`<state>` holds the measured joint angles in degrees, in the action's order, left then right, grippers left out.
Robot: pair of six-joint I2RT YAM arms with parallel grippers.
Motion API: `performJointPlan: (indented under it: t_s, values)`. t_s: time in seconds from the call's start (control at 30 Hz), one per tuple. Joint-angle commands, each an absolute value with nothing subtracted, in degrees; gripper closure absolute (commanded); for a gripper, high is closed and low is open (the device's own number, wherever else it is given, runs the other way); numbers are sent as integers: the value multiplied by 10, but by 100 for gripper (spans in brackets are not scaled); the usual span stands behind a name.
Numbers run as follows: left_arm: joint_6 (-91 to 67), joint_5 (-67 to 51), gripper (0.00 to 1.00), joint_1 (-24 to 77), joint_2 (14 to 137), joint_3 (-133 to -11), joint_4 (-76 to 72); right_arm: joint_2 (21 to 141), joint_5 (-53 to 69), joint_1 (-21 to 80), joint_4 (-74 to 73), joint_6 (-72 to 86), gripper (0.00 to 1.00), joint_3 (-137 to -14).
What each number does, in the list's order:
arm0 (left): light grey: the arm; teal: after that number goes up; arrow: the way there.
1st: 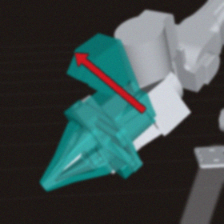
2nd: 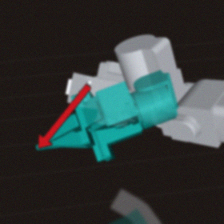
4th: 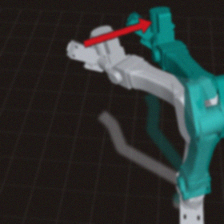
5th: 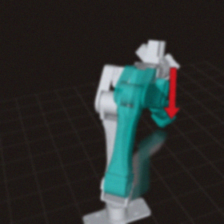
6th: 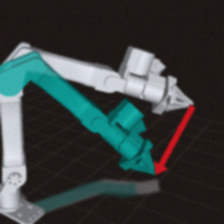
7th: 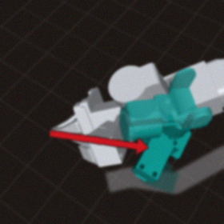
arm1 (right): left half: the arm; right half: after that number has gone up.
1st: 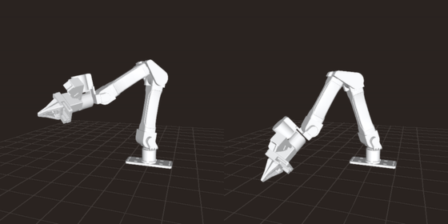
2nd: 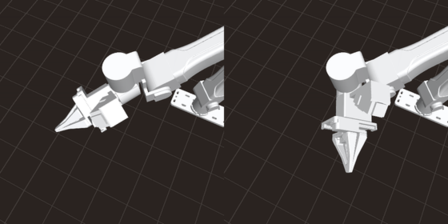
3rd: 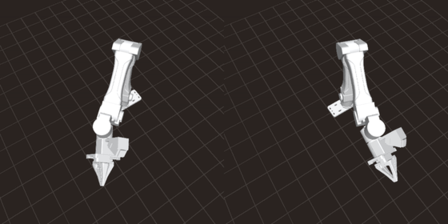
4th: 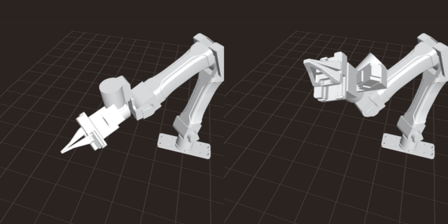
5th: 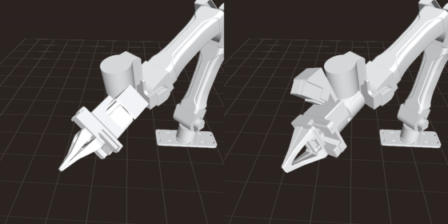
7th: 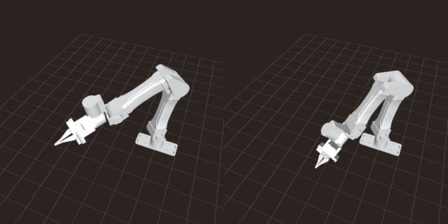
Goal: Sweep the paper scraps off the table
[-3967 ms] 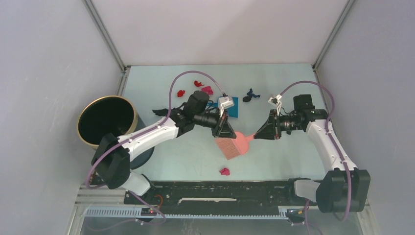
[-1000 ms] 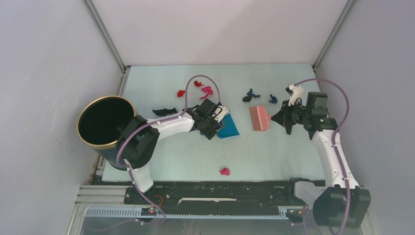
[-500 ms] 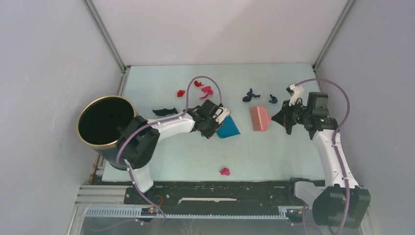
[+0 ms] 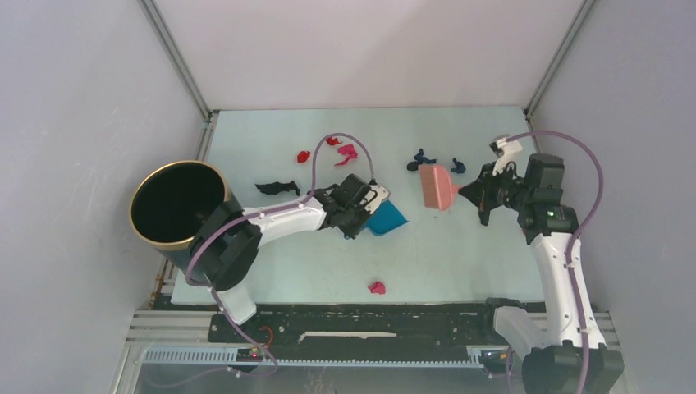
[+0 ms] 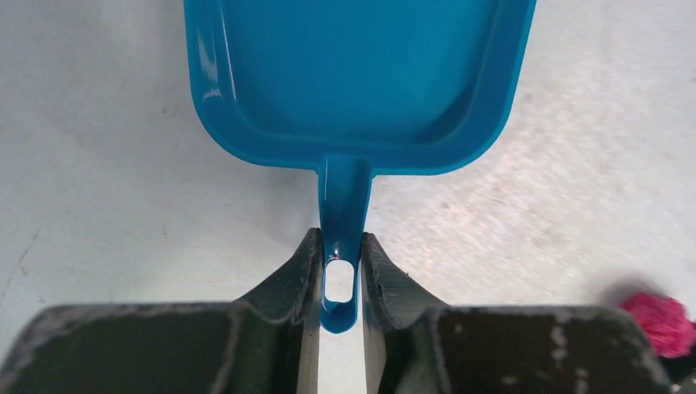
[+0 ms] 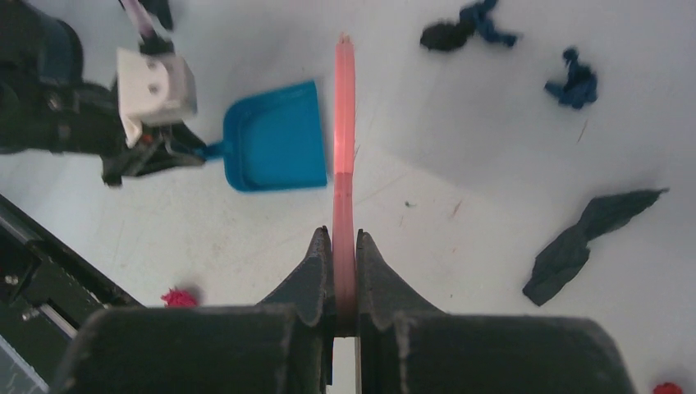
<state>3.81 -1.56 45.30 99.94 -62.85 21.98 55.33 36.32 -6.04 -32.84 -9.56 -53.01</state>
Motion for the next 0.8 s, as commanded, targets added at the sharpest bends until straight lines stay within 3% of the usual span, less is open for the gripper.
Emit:
performJointPlan:
  t_s: [0.0, 0.13, 0.27, 0.37, 0.5, 0.67, 0.77]
  values:
    - [13, -42, 87, 491, 938, -620, 196, 540, 383, -64, -325, -70, 100, -611]
    - [8, -39, 86, 533, 929, -620, 195, 569, 389, -65, -322, -70, 100, -657]
    - [8, -27, 83, 550, 937, -615, 190, 576, 421, -71, -276, -46, 100, -605]
    - [8, -10, 63, 555, 942, -613, 191, 561, 438, -70, -214, -54, 100, -526]
    - [6, 17, 36, 568, 917, -598, 165, 560, 430, -70, -228, -74, 100, -522]
    - [-15, 34, 30, 568, 868, -532, 45, 574, 440, -70, -231, -73, 100, -522]
    - [-4, 39, 29, 570, 871, -523, 55, 588, 441, -69, -232, -80, 100, -522]
